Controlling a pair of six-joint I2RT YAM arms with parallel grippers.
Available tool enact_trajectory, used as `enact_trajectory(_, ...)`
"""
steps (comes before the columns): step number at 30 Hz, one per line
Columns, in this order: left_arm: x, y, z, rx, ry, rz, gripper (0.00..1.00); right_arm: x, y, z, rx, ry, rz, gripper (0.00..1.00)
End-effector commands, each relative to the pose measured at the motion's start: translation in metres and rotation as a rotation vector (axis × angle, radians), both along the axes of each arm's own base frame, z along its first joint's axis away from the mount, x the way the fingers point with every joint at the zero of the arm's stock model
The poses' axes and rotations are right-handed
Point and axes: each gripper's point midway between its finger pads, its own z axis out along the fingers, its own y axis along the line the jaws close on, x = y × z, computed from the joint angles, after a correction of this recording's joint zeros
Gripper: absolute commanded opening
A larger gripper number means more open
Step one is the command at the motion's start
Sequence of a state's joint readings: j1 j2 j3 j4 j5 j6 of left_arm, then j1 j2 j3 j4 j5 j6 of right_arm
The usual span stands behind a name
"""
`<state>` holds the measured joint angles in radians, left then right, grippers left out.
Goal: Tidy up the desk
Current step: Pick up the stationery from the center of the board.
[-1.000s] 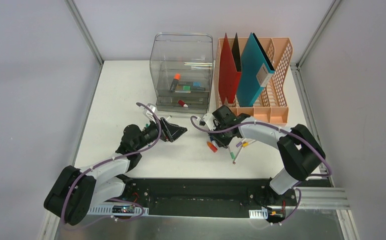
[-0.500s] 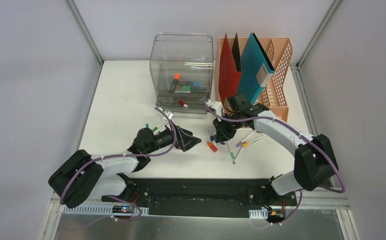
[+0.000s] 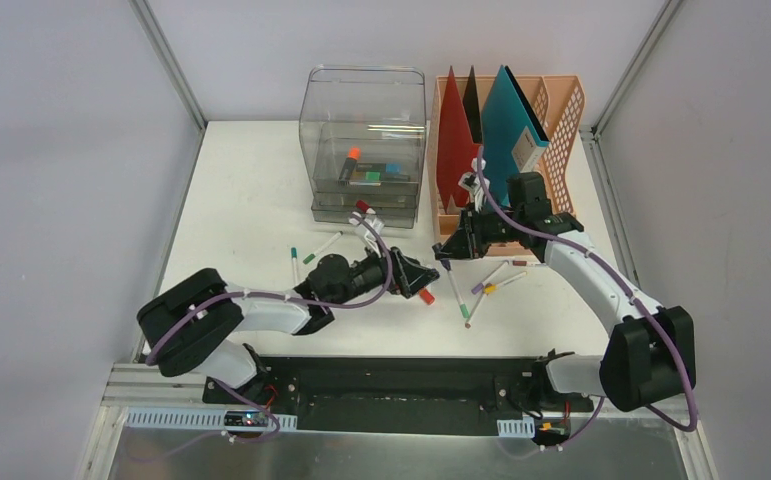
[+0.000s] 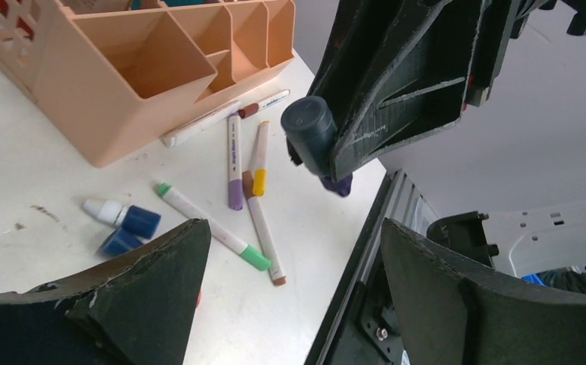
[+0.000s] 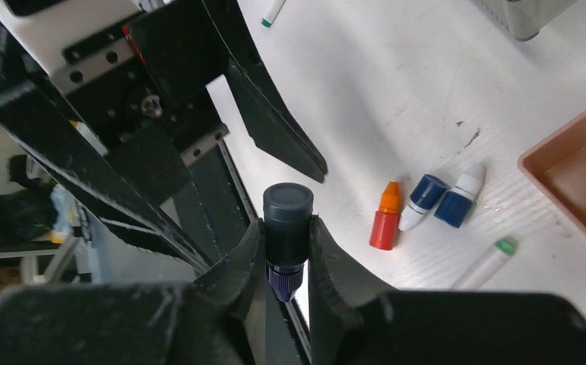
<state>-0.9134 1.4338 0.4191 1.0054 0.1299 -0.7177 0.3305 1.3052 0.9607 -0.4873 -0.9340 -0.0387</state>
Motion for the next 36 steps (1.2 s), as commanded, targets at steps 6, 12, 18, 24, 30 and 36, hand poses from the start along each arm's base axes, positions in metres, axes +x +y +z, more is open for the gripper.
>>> enact_trajectory(6, 0.017, -0.042, 0.034, -0.181, -0.021, 0.050, 0.66, 0.005, 0.011, 0.028, 0.140, 0.049, -0.039, 0.00)
enact_trajectory(12, 0.023, -0.050, 0.030, -0.200, 0.003, 0.086, 0.56, 0.007, 0.010, 0.027, 0.141, 0.053, -0.050, 0.00)
enact_trajectory(18, 0.026, -0.053, 0.035, -0.215, 0.009, 0.103, 0.45, 0.008, 0.010, 0.025, 0.137, 0.056, -0.053, 0.00)
enact_trajectory(24, 0.031, -0.047, 0.036, -0.234, 0.028, 0.144, 0.35, 0.009, 0.010, 0.023, 0.134, 0.051, -0.054, 0.00)
enact_trajectory(30, 0.035, -0.038, 0.037, -0.249, 0.045, 0.193, 0.26, 0.007, 0.010, 0.022, 0.137, 0.056, -0.046, 0.00)
enact_trajectory(36, 0.039, -0.032, 0.035, -0.251, 0.055, 0.228, 0.11, 0.007, 0.011, 0.021, 0.138, 0.055, -0.039, 0.00)
